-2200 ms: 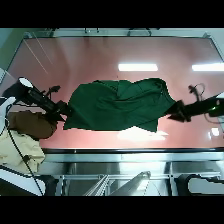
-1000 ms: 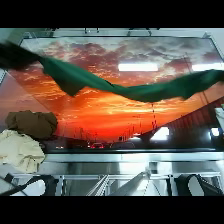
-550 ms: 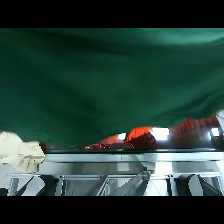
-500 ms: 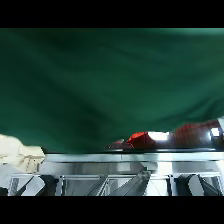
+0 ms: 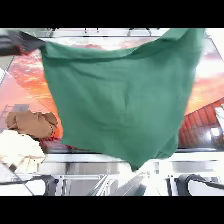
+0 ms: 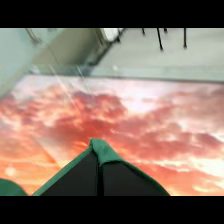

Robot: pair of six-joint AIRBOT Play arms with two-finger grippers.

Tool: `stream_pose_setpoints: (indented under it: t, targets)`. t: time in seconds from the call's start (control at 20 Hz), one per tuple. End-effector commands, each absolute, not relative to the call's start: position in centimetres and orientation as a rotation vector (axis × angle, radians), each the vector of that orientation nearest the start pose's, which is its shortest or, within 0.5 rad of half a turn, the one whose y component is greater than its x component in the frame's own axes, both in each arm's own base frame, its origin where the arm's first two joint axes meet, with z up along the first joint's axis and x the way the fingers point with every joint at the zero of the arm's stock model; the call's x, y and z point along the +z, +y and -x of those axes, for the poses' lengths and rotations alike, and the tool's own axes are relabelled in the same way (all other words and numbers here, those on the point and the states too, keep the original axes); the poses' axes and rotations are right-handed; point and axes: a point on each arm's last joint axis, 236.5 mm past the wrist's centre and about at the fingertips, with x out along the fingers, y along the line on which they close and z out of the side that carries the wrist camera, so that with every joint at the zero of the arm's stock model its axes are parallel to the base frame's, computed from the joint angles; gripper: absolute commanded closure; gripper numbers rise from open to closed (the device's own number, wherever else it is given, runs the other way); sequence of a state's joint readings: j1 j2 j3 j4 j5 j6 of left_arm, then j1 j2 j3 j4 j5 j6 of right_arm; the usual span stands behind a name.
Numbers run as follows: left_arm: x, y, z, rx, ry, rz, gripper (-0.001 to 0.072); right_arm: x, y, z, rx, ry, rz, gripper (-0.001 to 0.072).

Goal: Fold the shirts.

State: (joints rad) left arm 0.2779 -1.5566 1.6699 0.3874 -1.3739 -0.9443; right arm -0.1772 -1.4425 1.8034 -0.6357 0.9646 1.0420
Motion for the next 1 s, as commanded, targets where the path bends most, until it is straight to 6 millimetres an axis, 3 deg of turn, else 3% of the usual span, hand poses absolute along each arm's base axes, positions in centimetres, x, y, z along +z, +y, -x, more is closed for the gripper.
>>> stream_pose_setpoints:
  t: [0.0, 0.15, 0.2, 0.25, 0.3, 0.35, 0.45, 0.6, 0.65, 0.75, 0.85, 0.95]
  targets:
    - [10.3, -7.5, -54.1, -0.777, 0.812, 0.543, 0.0684, 21.3, 6.2, -60.6, 0.434, 0.459, -0.313, 0.0686]
    - [8.5, -5.9, -57.7, -0.75, 0.771, 0.574, 0.0684, 18.9, 3.9, -62.4, 0.401, 0.499, -0.366, 0.0684]
    - [7.8, -5.8, -58.2, -0.754, 0.774, 0.575, 0.0683, 18.0, 3.2, -62.4, 0.397, 0.519, -0.372, 0.0598]
    - [6.9, -6.0, -58.1, -0.777, 0.806, 0.587, 0.0655, 17.2, 2.7, -62.0, 0.401, 0.551, -0.376, 0.0387]
    - [6.0, -6.2, -57.7, -0.793, 0.849, 0.61, 0.0469, 16.4, 2.1, -61.3, 0.406, 0.597, -0.386, 0.0305]
    - [5.3, -6.0, -57.3, -0.797, 0.89, 0.651, 0.0395, 15.3, 1.2, -60.2, 0.398, 0.663, -0.415, 0.0305]
    - [4.7, -5.2, -56.2, -0.821, 0.944, 0.685, 0.0395, 13.1, -1.1, -57.3, 0.403, 0.803, -0.448, 0.0362]
    - [3.5, -2.3, -54.2, -0.802, 1.021, 0.773, 0.0396, 8.9, -3.5, -51.3, 0.44, 1.058, -0.54, 0.0372]
    - [2.4, -1.1, -52.9, -0.784, 1.083, 0.796, 0.0396, 7.1, -3.9, -49.1, 0.454, 1.148, -0.571, 0.0372]
    - [-1.7, 1.0, -49.7, -0.676, 1.279, 0.829, 0.0396, 3.3, -4.1, -45.3, 0.461, 1.305, -0.658, 0.0372]
    - [-6.1, 2.3, -47.0, -0.54, 1.452, 0.839, 0.0396, -0.9, -3.4, -43.2, 0.446, 1.387, -0.749, 0.0371]
    - [-8.6, 1.9, -45.7, -0.496, 1.515, 0.831, 0.0396, -5.1, -1.7, -41.5, 0.43, 1.439, -0.799, 0.0371]
